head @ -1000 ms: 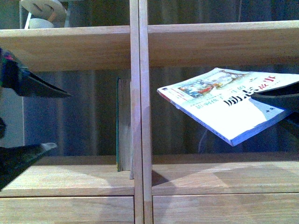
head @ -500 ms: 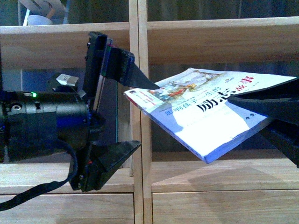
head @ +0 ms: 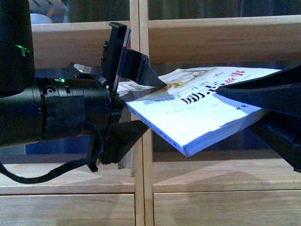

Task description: Organize books on shelf

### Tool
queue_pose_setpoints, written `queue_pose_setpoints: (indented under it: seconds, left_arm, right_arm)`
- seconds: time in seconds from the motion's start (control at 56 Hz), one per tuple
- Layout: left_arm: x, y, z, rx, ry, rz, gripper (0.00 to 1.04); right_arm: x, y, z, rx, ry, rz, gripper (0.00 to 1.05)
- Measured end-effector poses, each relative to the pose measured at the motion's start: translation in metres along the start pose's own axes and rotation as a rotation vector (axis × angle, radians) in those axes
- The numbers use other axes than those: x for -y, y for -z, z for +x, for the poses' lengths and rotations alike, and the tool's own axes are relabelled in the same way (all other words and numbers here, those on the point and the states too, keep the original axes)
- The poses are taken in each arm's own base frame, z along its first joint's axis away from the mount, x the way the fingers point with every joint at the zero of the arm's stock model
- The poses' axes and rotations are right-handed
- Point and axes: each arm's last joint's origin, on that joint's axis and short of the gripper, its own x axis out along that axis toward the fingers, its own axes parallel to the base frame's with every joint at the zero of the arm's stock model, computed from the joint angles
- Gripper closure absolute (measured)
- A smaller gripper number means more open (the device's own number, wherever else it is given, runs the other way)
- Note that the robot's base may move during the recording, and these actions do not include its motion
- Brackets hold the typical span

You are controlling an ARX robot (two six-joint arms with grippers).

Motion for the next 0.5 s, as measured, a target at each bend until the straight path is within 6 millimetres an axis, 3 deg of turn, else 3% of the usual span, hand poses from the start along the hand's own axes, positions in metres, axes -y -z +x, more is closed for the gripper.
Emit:
queue_pose_setpoints:
  seconds: [0.375, 0.5]
  left_arm:
    - [0.024, 0.011, 0.005, 0.030, 0.147, 0.042, 0.96]
    - [0.030, 0.015, 0.002, 0.032, 0.197, 0.061, 0.98]
  right_arm:
    - [-0.004, 0.002, -0.004, 0.024, -0.003, -0.011, 0.97]
    - [-0.004, 0.005, -0.005, -0.030, -0.030, -0.021, 0.77]
